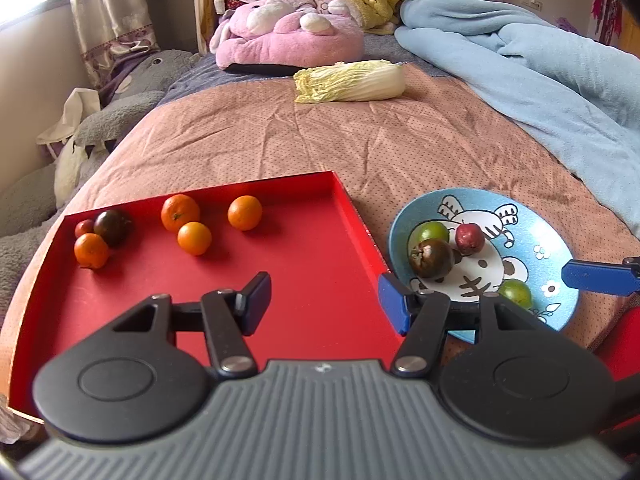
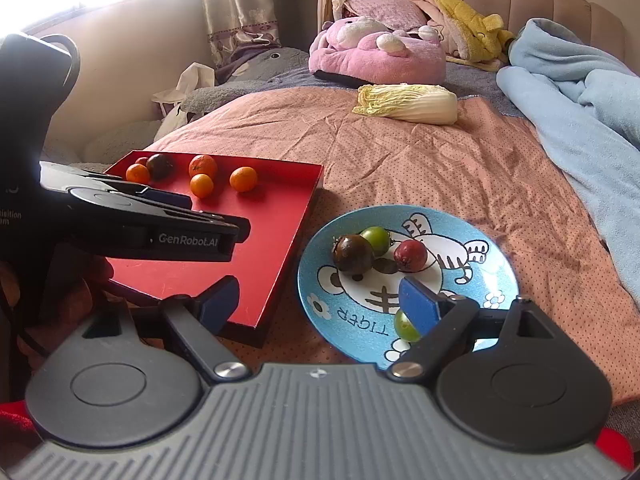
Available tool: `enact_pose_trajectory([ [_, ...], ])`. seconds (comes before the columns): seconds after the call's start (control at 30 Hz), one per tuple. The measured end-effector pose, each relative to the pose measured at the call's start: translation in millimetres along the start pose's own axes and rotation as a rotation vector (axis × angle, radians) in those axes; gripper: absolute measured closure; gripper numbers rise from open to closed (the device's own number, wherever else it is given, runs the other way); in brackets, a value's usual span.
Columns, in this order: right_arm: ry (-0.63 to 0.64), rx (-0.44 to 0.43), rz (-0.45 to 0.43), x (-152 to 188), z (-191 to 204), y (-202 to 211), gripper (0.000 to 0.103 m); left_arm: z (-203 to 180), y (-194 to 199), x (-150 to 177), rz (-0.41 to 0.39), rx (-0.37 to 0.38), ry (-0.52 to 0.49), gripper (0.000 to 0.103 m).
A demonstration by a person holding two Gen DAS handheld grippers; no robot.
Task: Organize fruits
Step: 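Move both open tools back over the red tray toward the oranges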
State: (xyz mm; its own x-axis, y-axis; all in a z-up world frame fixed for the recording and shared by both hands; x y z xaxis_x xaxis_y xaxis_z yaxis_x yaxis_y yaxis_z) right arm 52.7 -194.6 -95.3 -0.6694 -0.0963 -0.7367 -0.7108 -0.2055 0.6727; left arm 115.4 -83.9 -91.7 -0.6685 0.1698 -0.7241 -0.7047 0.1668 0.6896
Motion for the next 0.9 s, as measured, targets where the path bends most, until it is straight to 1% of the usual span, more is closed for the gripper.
enact_pose_trajectory([
  [0.33,0.025,-0.015,0.013,-3,14,-8,0.012,36,-4,7,0.02,-0.043,0.063,0.041],
  [0.9,0.04,-0.023,0.025,-6,22,-18,0.012,59,-8,9,0.021,-0.064,0.094,0.041],
])
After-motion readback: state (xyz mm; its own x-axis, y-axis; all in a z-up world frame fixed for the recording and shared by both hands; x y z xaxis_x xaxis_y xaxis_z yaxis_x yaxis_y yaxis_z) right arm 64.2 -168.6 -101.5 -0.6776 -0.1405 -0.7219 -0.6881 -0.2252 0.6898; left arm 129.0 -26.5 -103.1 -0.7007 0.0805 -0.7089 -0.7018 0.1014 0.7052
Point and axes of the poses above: each gripper's, at about its wrist camera, not at the fingertips, and y roughly against the way its jaws point, z to its left, x to its underside, the point moved 10 cm from there along -y, roughly the way its jaws point, and after that the axes turned 1 degree about -x, right-handed, at the moved point
